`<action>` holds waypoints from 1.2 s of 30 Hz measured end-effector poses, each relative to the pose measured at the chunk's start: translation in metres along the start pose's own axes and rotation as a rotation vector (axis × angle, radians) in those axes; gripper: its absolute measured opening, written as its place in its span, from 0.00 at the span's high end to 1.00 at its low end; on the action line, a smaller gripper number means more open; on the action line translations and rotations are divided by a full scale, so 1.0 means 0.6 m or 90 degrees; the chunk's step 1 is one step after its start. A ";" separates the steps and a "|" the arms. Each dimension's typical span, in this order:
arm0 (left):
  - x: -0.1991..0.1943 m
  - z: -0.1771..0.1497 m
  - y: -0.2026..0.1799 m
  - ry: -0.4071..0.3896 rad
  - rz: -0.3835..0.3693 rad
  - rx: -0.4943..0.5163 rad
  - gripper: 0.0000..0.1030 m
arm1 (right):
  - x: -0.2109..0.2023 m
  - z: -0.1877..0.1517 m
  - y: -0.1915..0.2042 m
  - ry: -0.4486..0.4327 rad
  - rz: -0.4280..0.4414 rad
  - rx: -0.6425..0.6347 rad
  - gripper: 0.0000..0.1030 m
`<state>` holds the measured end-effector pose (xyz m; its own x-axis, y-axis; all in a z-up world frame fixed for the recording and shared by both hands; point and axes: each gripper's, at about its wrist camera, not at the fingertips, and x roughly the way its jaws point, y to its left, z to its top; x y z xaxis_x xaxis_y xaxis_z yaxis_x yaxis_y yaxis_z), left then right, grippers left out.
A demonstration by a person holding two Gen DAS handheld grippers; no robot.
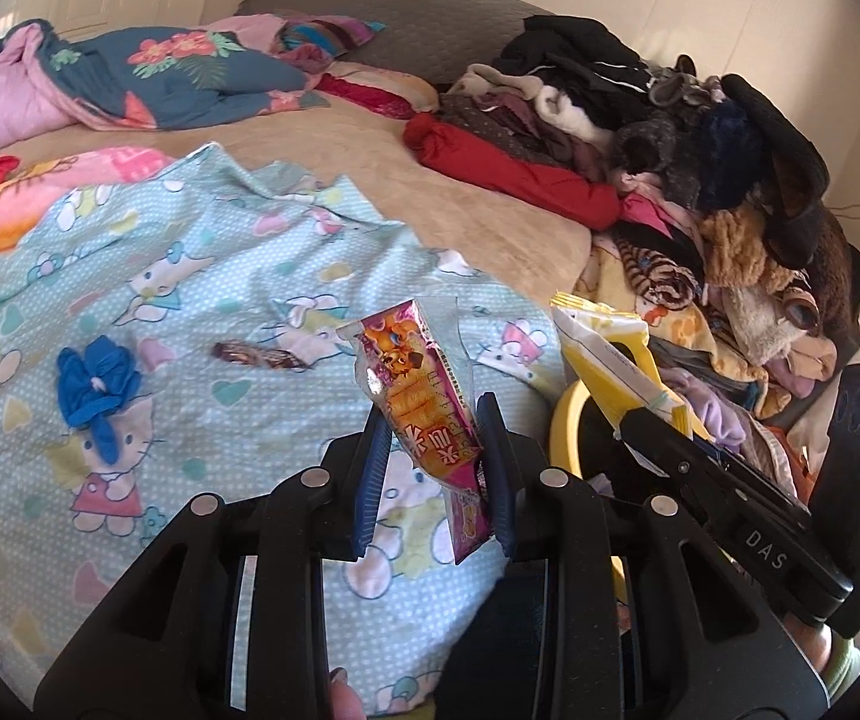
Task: Collect trash
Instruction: 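Lift and carry the yellow bag and orange wrapper toward the yellow bin, then hold the orange wrapper and yellow bag over the bin opening with both tools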
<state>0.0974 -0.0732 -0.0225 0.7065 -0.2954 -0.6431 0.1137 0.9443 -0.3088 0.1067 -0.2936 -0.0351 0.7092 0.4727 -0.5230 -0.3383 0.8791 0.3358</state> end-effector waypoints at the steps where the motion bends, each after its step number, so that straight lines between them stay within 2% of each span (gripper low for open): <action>1: 0.001 -0.001 -0.005 0.000 -0.003 0.003 0.78 | -0.003 0.001 -0.003 -0.002 -0.002 0.002 0.73; 19: 0.008 -0.004 -0.083 0.001 -0.038 0.055 0.78 | -0.059 0.010 -0.084 -0.036 -0.039 0.057 0.73; 36: 0.025 -0.025 -0.160 0.015 -0.096 0.109 0.78 | -0.093 0.017 -0.156 -0.058 -0.090 0.092 0.73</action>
<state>0.0867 -0.1702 -0.0127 0.6557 -0.4368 -0.6158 0.3352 0.8993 -0.2810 0.1050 -0.4028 -0.0293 0.7987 0.3327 -0.5014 -0.1442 0.9148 0.3773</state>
